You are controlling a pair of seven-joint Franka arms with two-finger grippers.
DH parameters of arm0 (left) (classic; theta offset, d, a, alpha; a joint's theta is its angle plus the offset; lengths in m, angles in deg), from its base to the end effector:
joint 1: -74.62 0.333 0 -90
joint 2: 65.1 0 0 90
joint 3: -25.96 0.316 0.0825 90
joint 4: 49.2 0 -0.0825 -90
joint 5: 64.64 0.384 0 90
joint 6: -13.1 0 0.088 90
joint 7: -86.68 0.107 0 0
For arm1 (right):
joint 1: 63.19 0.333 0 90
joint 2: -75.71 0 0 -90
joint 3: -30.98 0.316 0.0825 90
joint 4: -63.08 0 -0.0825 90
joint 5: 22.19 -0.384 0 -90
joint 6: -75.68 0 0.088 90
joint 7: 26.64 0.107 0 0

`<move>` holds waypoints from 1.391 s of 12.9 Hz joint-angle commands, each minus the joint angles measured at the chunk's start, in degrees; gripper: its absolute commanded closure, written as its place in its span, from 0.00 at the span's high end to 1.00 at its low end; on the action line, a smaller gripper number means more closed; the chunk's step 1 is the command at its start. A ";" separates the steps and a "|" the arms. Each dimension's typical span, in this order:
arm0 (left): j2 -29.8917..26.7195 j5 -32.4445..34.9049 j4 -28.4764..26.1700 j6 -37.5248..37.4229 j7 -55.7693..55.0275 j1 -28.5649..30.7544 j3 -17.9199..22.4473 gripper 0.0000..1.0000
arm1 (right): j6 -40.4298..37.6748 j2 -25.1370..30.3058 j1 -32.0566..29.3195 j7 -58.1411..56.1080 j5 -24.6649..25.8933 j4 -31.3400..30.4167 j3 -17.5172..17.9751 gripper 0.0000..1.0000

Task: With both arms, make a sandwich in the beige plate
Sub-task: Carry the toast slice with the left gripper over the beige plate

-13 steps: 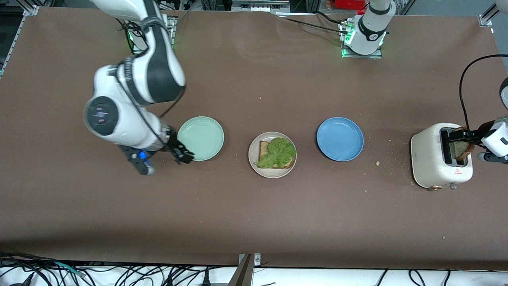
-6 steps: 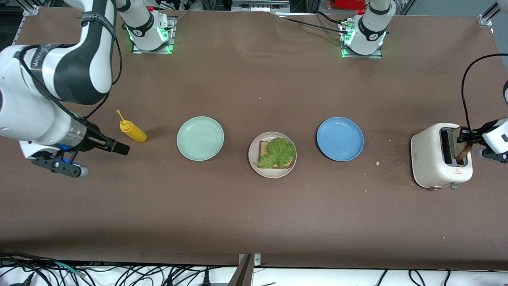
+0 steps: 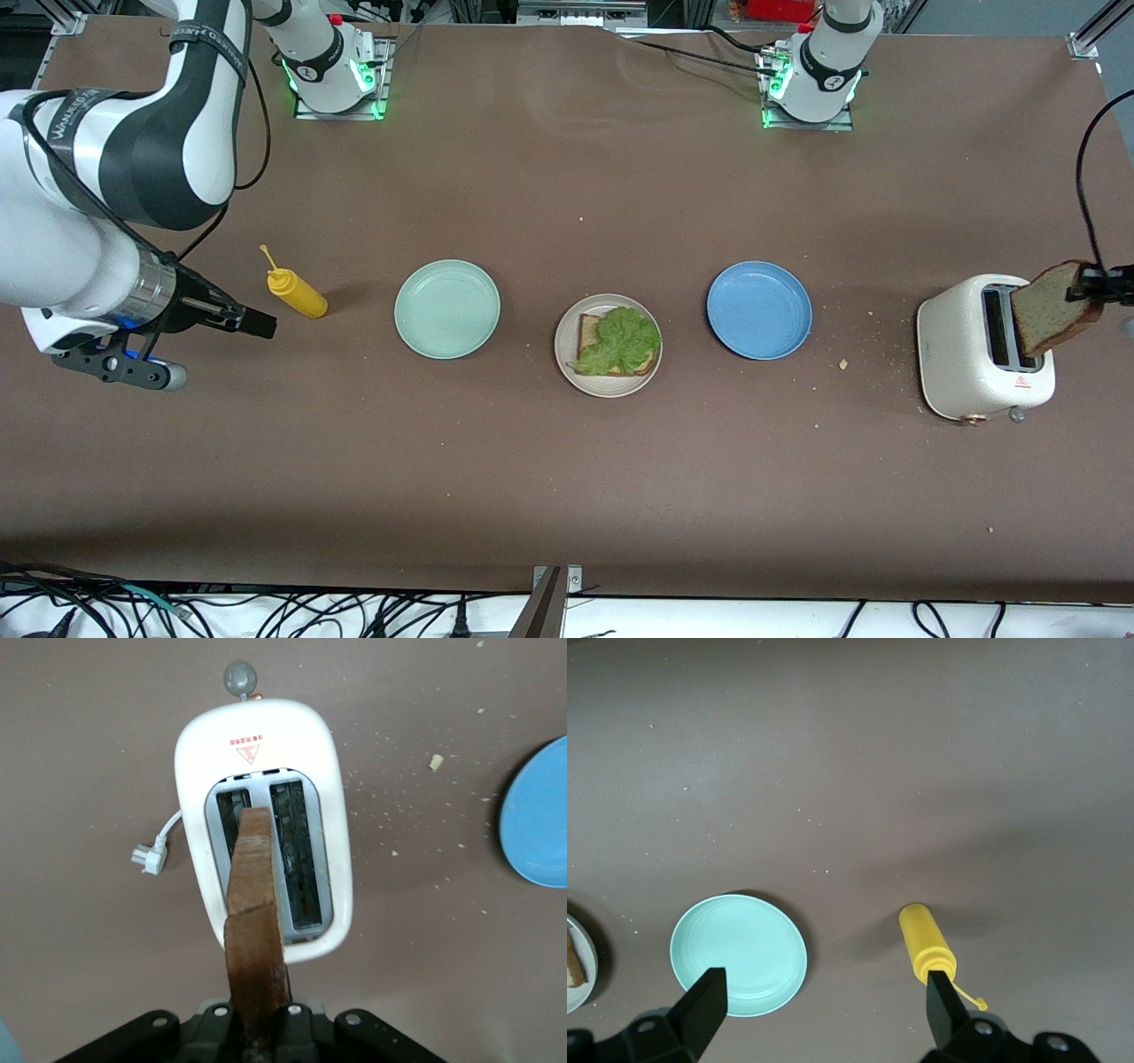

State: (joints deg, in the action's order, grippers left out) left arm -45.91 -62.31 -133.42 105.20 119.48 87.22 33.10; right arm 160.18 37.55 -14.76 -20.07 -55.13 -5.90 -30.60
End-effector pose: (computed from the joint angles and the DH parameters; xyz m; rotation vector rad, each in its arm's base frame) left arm 0.6039 0.2103 0.4750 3.0897 -0.3667 -0.3293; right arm 0.6681 0.1113 0.5150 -3.1168 0.3640 0.1389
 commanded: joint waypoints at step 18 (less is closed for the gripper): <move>18.77 -57.51 3.44 -4.84 -15.05 -23.58 -4.32 0.00 | -2.86 14.57 -42.70 -2.25 31.15 2.13 54.45 0.99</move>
State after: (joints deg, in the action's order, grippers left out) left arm -28.94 -116.34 -130.75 98.55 104.86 65.37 28.35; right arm 157.29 47.77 -54.09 -20.93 -27.32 0.87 19.50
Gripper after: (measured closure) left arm 0.899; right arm 0.004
